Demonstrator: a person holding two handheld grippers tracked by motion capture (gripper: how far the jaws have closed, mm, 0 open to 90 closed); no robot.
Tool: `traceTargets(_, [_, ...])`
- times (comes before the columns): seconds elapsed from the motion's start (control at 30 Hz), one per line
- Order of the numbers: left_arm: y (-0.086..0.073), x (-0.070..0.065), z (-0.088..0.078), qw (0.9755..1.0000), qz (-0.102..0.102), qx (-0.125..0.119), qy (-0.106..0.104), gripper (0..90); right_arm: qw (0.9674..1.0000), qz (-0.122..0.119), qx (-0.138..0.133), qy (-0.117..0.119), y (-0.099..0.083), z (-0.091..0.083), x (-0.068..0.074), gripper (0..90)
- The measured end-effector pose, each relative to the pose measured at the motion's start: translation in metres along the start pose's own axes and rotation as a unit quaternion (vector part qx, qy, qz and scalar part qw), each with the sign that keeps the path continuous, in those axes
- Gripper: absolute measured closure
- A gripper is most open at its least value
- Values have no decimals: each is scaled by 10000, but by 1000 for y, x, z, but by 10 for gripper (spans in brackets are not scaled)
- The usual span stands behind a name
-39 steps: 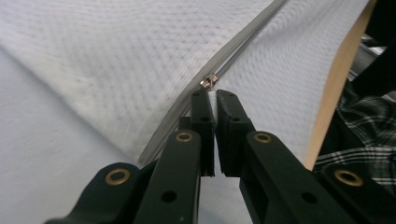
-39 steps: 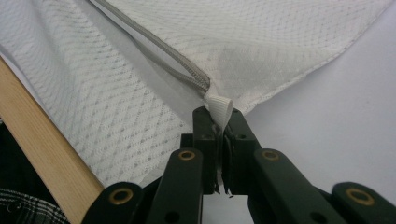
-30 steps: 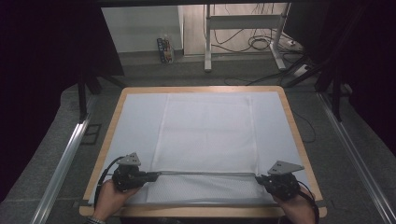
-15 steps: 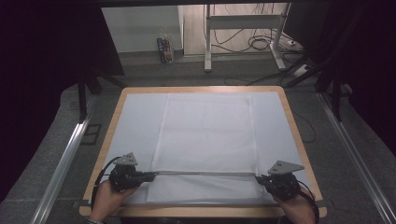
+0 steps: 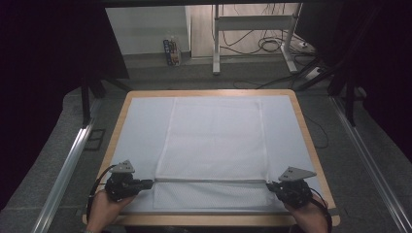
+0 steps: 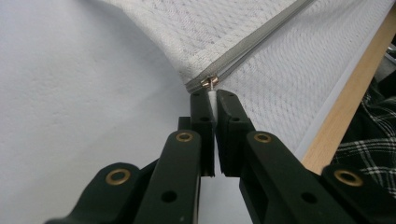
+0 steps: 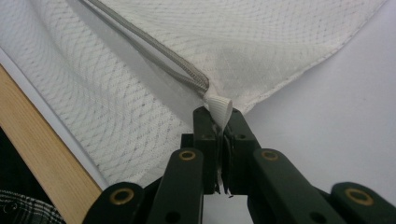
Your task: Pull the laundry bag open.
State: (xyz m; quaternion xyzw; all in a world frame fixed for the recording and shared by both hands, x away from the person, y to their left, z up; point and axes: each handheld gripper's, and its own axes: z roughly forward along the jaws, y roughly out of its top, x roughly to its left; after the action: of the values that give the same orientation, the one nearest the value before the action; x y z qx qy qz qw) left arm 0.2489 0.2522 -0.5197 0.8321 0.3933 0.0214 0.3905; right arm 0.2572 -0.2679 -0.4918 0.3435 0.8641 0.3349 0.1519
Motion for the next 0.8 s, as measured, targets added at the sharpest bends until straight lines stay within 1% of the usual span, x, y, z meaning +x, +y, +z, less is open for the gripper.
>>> traceTargets(0.07, [0, 0, 2, 10000, -4, 73, -6, 868, 10000, -18, 38, 12, -1, 1, -1, 846])
traceTargets(0.1, [-1, -1, 4, 9999, 11, 170, 4, 868, 10000, -30, 60, 29, -1, 1, -1, 845])
traceTargets(0.17, [-1, -1, 6, 9996, 45, 262, 19, 867, 9999, -51, 98, 66, -2, 2, -1, 841])
traceTargets(0.2, [-1, -1, 6, 9996, 45, 262, 19, 867, 9999, -57, 113, 82, -2, 3, -1, 839])
traceTargets(0.27, [0, -4, 9, 9991, 103, 404, 36, 865, 9997, -65, 210, 107, -3, 5, -1, 831])
traceTargets(0.37, [-1, -7, 15, 9985, 137, 531, 97, 862, 9993, -74, 357, 126, -5, 8, -1, 817])
traceTargets(0.4, [-1, -7, 16, 9983, 145, 550, 106, 860, 9991, -42, 407, 144, -5, 9, -1, 810])
traceTargets(0.5, [-1, -7, 16, 9984, 152, 536, 117, 857, 9987, -91, 477, 153, -6, 12, -1, 796])
traceTargets(0.63, [-2, -8, 18, 9983, 167, 543, 152, 847, 9988, -91, 464, 146, -6, 11, -2, 751])
traceTargets(0.7, [-2, -8, 18, 9982, 172, 531, 196, 793, 9989, -68, 451, 123, -6, 11, -2, 714])
traceTargets(0.77, [-2, -8, 19, 9981, 202, 529, 227, 726, 9990, -42, 424, 110, -6, 11, -3, 648])
traceTargets(0.8, [-2, -8, 19, 9981, 213, 501, 288, 682, 9991, -54, 410, 92, -6, 11, -3, 614])
